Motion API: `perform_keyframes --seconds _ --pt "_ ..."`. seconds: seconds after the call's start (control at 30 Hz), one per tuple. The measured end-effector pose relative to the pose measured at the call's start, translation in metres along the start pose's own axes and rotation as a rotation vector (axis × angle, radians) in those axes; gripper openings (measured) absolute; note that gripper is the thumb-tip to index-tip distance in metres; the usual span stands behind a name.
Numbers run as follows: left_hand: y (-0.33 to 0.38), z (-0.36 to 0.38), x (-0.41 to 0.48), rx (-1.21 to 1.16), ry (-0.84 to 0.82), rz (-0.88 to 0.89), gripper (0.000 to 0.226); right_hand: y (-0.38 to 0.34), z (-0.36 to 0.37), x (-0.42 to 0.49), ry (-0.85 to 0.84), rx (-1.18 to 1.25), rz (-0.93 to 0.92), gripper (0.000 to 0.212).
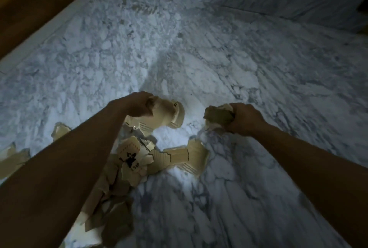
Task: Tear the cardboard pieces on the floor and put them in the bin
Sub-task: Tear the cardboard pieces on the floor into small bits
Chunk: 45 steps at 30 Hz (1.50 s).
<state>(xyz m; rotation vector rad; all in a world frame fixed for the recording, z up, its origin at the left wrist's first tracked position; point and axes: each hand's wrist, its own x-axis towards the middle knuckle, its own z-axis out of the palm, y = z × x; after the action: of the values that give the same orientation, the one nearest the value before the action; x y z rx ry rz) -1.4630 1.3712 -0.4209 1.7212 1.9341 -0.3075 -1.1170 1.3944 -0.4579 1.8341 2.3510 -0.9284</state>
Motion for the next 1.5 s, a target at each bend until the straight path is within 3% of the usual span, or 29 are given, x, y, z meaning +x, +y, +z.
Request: perform_keyframes --seconds 0.17,0.3,0.37,0.5,0.7,0.87,0.97,1.07,1.13,1.23,1.3,1.37,1.5 --pt "-0.014 -0.015 -0.019 -0.332 0.095 -0.060 0.033 0.006 0.014 -0.017 0.222 -0.373 -0.042 0.014" --pt "0.017 -0.004 -0.014 -0.474 0.066 -0.042 0.037 -0.002 0.038 -0.027 0.276 -0.398 -0.054 0.027" --pt "0.033 0.020 -0.002 -0.443 0.060 -0.056 0.041 0.000 0.043 -0.028 0.253 -0.234 -0.036 0.034" --pt "0.044 0.069 0.012 -0.266 0.081 -0.145 0.072 0.005 0.026 -0.031 0.051 0.343 0.037 0.043" --pt "0.048 0.087 0.001 -0.395 0.135 -0.184 0.069 0.012 0.002 -0.040 -0.179 0.817 0.160 0.042" --pt "0.048 0.086 -0.016 -0.484 0.201 -0.149 0.052 -0.018 0.008 -0.039 -0.286 0.403 -0.031 0.041" --pt "0.053 0.070 -0.023 -0.555 0.282 -0.058 0.055 -0.032 0.031 -0.039 -0.258 0.147 -0.017 0.045" --pt "0.047 0.043 -0.028 -0.610 0.349 0.006 0.049 -0.036 0.059 -0.036 -0.158 -0.053 0.014 0.065" --pt "0.039 0.033 -0.037 -0.667 0.285 0.006 0.052 -0.037 0.076 -0.038 -0.124 -0.067 0.057 0.072" --pt "0.027 0.032 -0.055 -0.715 0.017 -0.045 0.063 -0.041 0.082 -0.038 -0.113 -0.036 0.105 0.071" --pt "0.027 0.038 -0.066 -0.545 -0.129 -0.078 0.039 -0.049 0.076 -0.039 -0.086 0.035 0.094 0.061" --pt "0.039 0.048 -0.079 -0.382 -0.155 -0.107 0.023 -0.054 0.066 -0.042 -0.043 0.092 0.085 0.053" --pt "0.073 0.090 -0.086 -0.194 -0.122 -0.098 0.048 -0.046 0.043 -0.048 0.055 -0.072 -0.029 0.047"
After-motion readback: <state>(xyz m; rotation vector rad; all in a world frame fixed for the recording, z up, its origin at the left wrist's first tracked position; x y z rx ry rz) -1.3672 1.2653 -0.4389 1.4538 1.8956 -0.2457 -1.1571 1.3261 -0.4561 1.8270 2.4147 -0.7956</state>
